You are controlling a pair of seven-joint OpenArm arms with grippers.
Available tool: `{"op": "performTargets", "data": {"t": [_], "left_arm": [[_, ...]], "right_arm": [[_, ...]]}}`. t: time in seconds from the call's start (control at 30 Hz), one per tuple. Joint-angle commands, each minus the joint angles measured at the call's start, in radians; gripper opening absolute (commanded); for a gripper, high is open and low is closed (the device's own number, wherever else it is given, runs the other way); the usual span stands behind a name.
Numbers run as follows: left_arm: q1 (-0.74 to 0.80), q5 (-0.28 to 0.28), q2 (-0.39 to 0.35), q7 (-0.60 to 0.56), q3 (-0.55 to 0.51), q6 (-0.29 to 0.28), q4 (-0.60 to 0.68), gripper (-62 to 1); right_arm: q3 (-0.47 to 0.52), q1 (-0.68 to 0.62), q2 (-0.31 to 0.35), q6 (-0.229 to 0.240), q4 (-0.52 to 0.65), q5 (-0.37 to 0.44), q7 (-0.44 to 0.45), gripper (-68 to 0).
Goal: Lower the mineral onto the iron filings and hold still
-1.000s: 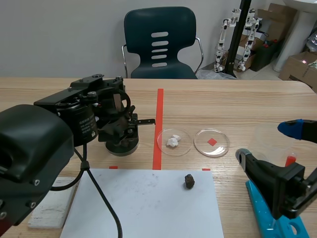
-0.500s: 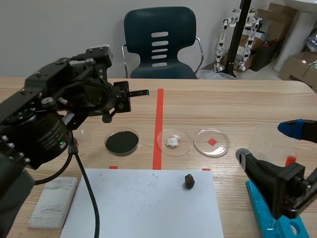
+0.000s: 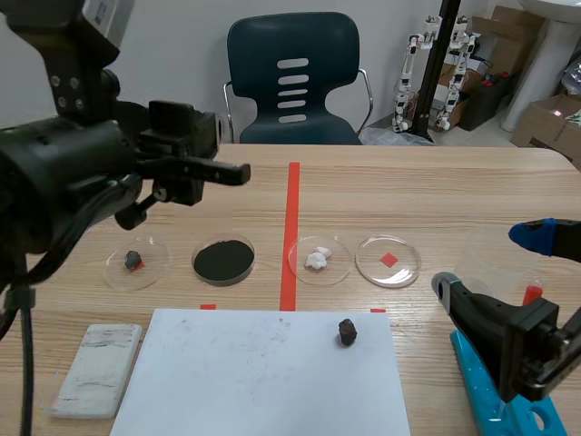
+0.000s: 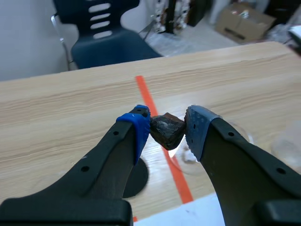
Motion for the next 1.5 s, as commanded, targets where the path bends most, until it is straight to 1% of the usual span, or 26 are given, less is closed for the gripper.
{"op": "performTargets", "data": {"t": [0.0,0.1,0.2,0.27,0.37,0.43,0.47,0.7,1.47], "left_arm": [[0.068,0.003,-0.027,-0.065,-0.003,-0.014,0.023,-52.4],[0.211,0.041,-0.076,-0.179,-0.003,-0.062,0.093,-52.4],[0.349,0.095,-0.113,-0.29,-0.003,-0.1,0.136,-52.4],[0.435,0.147,-0.127,-0.352,-0.003,-0.102,0.152,-52.4],[0.534,0.245,-0.129,-0.417,-0.003,-0.101,0.156,-52.4],[0.572,0.286,-0.129,-0.422,-0.003,-0.1,0.156,-52.4],[0.582,0.294,-0.129,-0.421,-0.003,-0.1,0.155,-52.4],[0.583,0.293,-0.129,-0.392,-0.003,-0.1,0.14,-52.4],[0.583,0.293,-0.129,-0.396,-0.005,-0.097,0.14,-52.4]], "right_arm": [[0.008,0.001,0.003,0.001,0.02,0.011,0.016,-8.4],[0.008,0.001,0.003,0.001,0.02,0.011,0.016,-8.4],[0.008,0.001,0.003,0.001,0.02,0.011,0.016,-8.4],[0.008,0.001,0.003,0.001,0.02,0.011,0.016,-8.4],[0.008,0.001,0.003,0.001,0.02,0.011,0.016,-8.4],[0.008,0.001,0.003,0.001,0.02,0.011,0.016,-8.4],[0.008,0.001,0.003,0.001,0.02,0.011,0.016,-8.4],[0.008,0.001,0.003,0.001,0.02,0.011,0.016,-8.4],[0.008,0.001,0.003,0.001,0.02,0.011,0.016,-8.4]]}}
